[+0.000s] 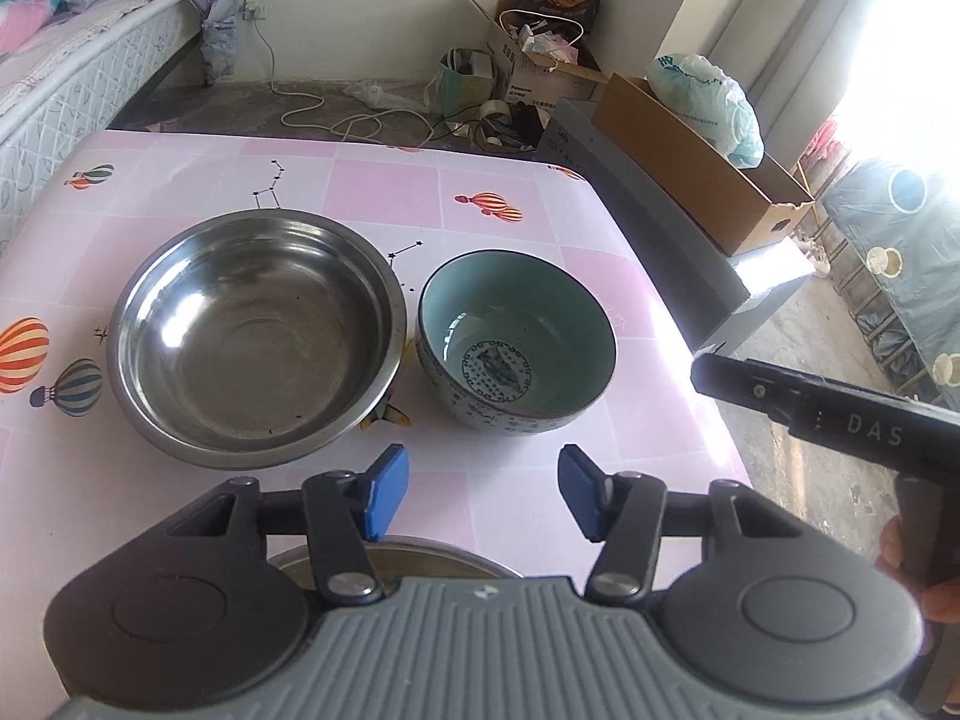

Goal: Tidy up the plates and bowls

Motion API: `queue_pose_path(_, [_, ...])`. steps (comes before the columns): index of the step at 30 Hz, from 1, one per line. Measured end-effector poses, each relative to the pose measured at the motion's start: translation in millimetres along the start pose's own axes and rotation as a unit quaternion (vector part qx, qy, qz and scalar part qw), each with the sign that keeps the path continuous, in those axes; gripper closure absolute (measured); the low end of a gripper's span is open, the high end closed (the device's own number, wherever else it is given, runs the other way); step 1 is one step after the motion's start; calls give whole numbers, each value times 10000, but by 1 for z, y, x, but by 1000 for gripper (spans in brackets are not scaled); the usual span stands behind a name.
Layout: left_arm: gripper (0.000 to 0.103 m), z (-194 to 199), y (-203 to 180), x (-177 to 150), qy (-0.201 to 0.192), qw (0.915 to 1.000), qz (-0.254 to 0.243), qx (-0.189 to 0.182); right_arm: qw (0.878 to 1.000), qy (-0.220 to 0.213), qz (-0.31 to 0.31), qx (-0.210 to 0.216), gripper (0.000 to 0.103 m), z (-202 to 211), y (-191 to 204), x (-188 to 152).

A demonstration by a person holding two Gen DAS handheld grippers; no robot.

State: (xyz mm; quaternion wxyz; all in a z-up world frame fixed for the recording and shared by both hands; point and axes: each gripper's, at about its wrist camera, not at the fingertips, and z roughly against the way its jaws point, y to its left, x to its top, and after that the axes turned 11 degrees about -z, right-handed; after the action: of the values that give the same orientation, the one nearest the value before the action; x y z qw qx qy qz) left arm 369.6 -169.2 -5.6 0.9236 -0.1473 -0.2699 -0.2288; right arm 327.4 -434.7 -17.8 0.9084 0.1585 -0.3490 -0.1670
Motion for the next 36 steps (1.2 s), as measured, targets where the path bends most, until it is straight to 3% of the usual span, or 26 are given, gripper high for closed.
queue_pose_path(4, [64, -15, -3, 6, 153, 9998, 79, 30, 10000, -29, -2, 19, 53, -20, 1, 10])
queue_pose_path(6, [66, -24, -2, 8, 255, 9995, 170, 66, 10000, -16, -6, -4, 57, -32, 3, 16])
queue_pose_path(19, [67, -60, 4, 16, 723, 9962, 424, 239, 9993, 319, 117, -179, 72, -106, 10, 39])
queue_pose_path(27, [67, -69, -2, 15, 721, 9967, 339, 127, 9978, 660, 49, 79, 92, -125, 15, 29])
queue_pose_path(36, [68, -69, -12, 14, 701, 9974, 137, -107, 9969, 612, 485, -77, 92, -118, 23, 20])
